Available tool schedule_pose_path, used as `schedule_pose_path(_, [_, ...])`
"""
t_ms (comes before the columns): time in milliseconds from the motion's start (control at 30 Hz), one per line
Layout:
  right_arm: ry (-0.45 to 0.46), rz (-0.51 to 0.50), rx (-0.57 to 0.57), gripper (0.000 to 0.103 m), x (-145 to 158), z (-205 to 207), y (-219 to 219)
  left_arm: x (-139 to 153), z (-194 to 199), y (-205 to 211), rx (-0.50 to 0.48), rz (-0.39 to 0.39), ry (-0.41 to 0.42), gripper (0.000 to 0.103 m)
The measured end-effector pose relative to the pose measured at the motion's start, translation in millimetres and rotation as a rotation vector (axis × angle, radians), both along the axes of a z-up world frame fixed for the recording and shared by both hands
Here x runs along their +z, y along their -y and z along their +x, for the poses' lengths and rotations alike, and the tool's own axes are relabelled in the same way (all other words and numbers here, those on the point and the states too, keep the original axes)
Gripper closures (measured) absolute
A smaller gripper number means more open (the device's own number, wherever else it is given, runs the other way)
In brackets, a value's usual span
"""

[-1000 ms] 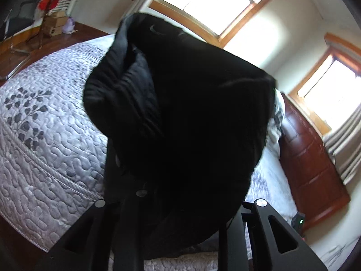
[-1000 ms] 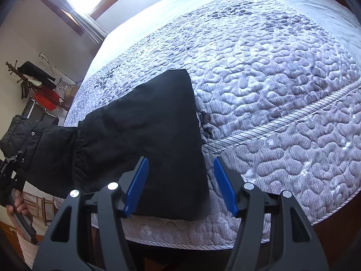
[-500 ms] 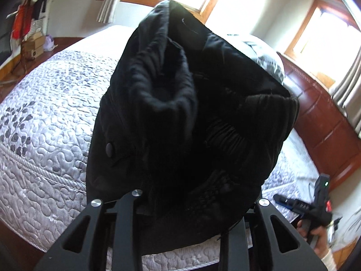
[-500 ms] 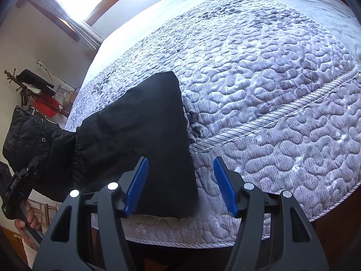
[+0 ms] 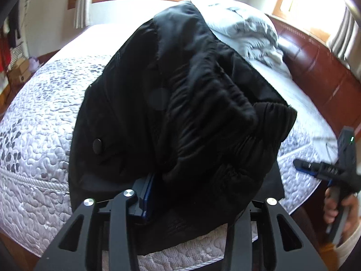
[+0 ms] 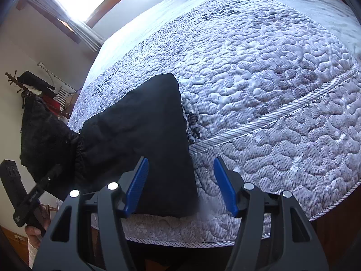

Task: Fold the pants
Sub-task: 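Lift the grasped pants edge with the left tool and fold it over, then lower the folded pants onto the bed and open the left tool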

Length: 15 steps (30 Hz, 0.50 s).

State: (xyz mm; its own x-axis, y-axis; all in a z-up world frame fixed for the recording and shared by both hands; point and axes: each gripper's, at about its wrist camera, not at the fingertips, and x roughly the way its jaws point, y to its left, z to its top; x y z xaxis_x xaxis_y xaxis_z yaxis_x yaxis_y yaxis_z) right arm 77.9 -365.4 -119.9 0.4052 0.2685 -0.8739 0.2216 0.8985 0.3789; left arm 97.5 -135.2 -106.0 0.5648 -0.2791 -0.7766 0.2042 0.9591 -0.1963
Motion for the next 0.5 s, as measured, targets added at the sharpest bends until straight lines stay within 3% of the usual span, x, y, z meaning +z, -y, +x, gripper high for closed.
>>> schedule_pose_path(300, [0.003,-0.001,0.007,0.042,2,1,-3,-21,-2,32,-0.064,0.107,-0.017,0.054])
schedule_pose_path(367, [0.003,-0.001,0.007,0.041,2,1,-4,-23,-3,35,-0.082,0.120,-0.023,0.045])
schedule_pose_path(500, [0.004,0.001,0.007,0.040,2,1,-5,-25,-9,43,-0.116,0.136,-0.036,0.036])
